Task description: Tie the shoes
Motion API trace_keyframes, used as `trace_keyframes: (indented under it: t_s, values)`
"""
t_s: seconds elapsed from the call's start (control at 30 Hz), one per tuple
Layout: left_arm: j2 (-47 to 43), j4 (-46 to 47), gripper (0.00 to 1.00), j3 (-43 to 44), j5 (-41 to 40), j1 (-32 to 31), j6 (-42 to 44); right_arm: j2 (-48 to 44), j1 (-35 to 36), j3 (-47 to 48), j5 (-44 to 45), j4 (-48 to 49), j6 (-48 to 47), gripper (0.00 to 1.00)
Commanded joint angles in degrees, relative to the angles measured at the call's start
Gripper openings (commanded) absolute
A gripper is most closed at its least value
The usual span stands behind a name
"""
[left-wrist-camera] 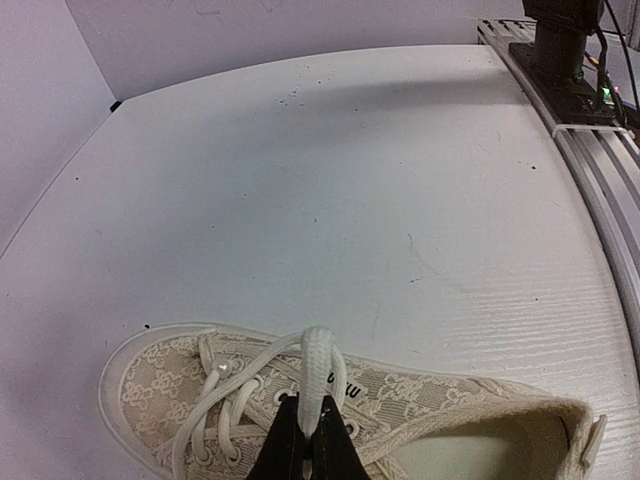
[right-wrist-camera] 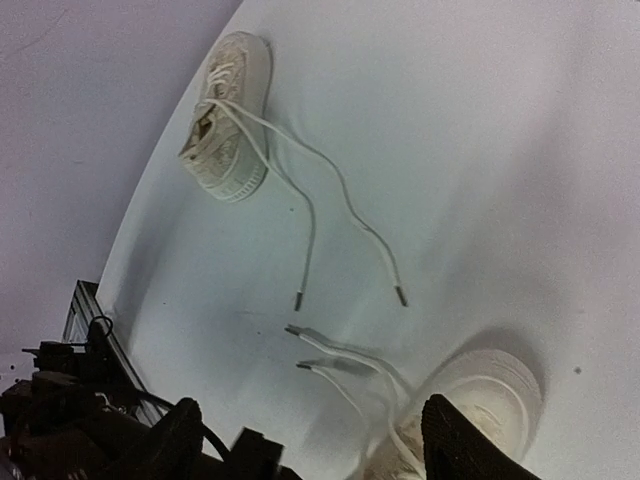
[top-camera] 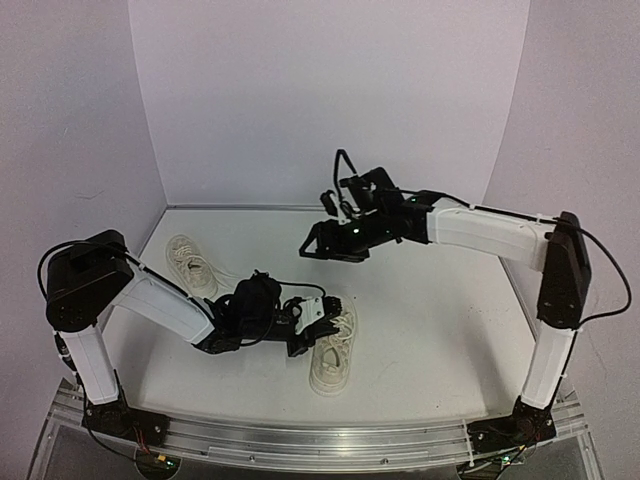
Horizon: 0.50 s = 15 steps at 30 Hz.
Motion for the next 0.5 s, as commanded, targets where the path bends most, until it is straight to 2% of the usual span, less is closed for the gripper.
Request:
trace_keyframes:
  t_s: [0.0, 0.17, 0.3, 0.47]
  values:
    - [-1.48, 3.13, 0.0, -0.32, -0.24, -0.29, 0.73, -12.58, -2.2, -10.77, -2.08, 2.02, -0.66, 0.71]
    - [-1.23, 3.17, 0.0, -0.27, -0.56, -0.28, 0.72, -20.88, -2.34, -27.34, -7.47, 9.85, 2.22, 0.66]
    - [-1.18, 3.12, 0.0, -0.08, -0.01, -0.27, 0.81, -22.69, -1.91, -37.73, -11.6, 19.15, 6.75, 0.59]
    - [-0.87, 2.71, 0.0, 0.31, 0.26, -0.28, 0.63, -21.42, 2.14, -41.23, -10.62, 25.75, 8.95, 0.55]
